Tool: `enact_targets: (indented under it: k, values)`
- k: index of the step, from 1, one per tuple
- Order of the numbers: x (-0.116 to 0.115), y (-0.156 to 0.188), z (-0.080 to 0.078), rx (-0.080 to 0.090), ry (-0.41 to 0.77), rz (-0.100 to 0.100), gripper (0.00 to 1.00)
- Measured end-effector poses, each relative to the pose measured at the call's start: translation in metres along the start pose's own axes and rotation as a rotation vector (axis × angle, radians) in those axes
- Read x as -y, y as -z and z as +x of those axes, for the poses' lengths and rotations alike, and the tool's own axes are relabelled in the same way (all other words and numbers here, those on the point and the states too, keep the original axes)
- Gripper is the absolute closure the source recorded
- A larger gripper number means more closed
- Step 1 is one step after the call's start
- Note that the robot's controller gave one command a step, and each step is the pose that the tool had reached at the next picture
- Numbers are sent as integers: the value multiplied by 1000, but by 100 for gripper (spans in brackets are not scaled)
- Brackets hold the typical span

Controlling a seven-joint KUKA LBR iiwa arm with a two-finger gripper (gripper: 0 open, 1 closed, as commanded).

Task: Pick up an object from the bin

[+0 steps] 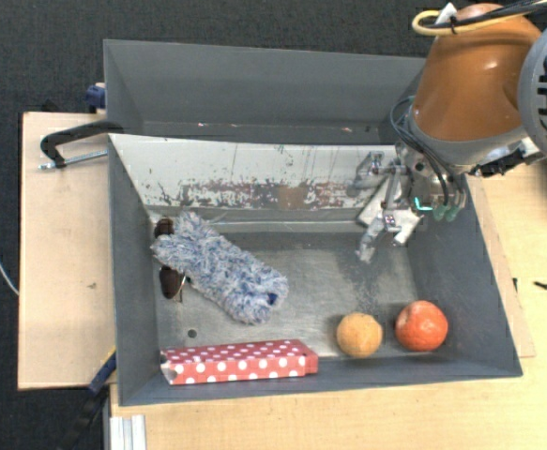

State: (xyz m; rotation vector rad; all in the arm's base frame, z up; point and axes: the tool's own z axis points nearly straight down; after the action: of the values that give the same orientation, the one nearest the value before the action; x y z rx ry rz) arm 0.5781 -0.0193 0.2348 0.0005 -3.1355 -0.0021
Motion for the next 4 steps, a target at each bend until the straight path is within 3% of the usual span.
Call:
enact_targets:
  k: [1, 2, 3, 4]
  values:
    - [0, 5, -1, 9, 0, 0, 0]
    - [-37, -33, -10, 13, 76, 2, 0]
    - [-41, -126, 1, -3, -173, 2, 0]
    - [-49, -119, 3, 2, -122, 0, 0]
